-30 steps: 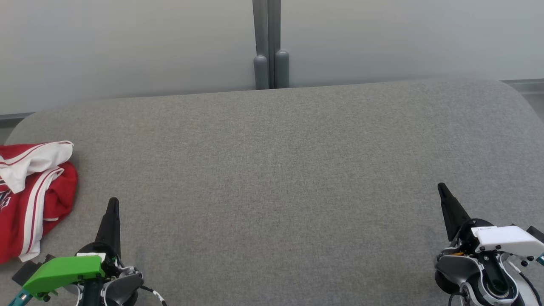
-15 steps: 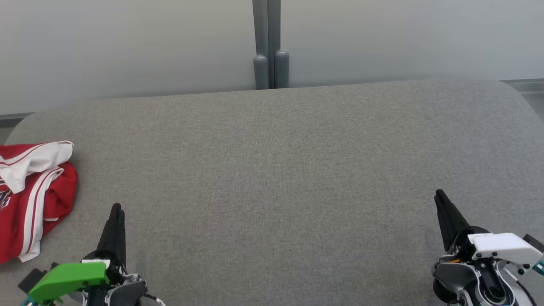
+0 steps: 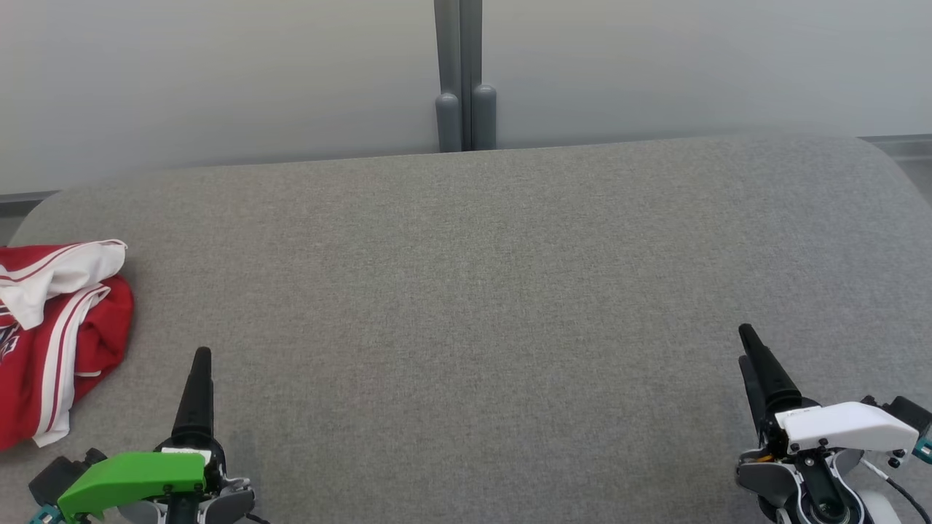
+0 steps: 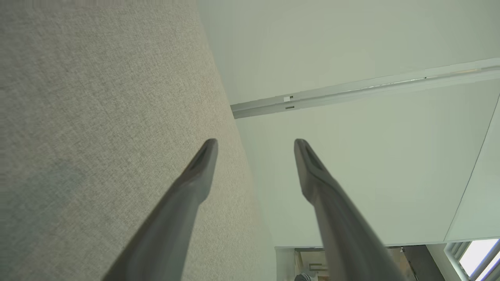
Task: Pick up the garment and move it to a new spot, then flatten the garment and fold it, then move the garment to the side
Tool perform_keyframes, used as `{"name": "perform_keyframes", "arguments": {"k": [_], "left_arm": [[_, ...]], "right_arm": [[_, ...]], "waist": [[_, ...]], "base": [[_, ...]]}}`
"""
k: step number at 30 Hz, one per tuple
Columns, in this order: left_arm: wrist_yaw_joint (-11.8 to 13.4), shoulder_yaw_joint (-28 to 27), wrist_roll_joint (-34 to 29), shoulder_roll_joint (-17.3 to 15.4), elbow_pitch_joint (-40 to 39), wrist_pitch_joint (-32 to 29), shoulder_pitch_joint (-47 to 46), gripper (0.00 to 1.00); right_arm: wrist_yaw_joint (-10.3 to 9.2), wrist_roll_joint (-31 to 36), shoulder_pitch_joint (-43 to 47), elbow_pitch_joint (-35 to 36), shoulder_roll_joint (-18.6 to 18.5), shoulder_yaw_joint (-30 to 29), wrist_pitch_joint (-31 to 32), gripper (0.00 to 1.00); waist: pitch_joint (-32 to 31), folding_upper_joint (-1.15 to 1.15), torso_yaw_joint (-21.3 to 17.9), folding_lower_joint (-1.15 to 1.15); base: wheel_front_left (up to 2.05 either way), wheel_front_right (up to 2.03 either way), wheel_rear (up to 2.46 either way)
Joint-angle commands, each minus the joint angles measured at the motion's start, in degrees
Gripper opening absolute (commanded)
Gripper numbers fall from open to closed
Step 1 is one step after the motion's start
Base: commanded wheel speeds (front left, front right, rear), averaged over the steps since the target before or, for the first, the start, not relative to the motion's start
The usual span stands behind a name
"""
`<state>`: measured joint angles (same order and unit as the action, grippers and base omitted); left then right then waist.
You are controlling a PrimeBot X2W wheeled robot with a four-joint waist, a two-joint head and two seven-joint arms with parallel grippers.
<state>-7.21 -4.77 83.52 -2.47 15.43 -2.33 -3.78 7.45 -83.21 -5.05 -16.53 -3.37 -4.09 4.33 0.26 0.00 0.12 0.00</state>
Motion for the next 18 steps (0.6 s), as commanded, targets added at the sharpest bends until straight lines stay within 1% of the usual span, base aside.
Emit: {"name": "perform_keyframes", "arguments": {"k": [1,6,7,18], "left_arm": [[-0.07,0.23,-3.22,-0.69,-0.92,0.68,-0.70,1.00],[-0.08,0.85,-9.76,-0.95,-0.77,1.90,-0.65,1.00],[-0.09,0.92,-12.20,-0.99,-0.72,2.38,-0.61,1.00],[-0.12,1.17,-24.46,-1.04,0.07,4.79,-0.36,1.00]], "right_arm": [[0.02,2.97,-1.53,1.12,-0.60,0.42,-0.83,1.00],[0.02,9.50,-1.52,1.03,-0.70,1.20,-2.19,1.00],[0.02,12.02,-1.59,0.99,-0.69,1.50,-2.71,1.00],[0.02,23.65,-1.66,0.84,-0.89,2.93,-5.39,1.00]], "waist": [[0.01,0.00,0.04,0.00],[0.04,0.00,0.12,0.00],[0.04,0.00,0.13,0.00],[0.06,0.00,0.06,0.00]], "base": [[0.00,0.00,0.00],[0.00,0.00,0.00],[0.00,0.00,0.00],[0.00,0.00,0.00]]}}
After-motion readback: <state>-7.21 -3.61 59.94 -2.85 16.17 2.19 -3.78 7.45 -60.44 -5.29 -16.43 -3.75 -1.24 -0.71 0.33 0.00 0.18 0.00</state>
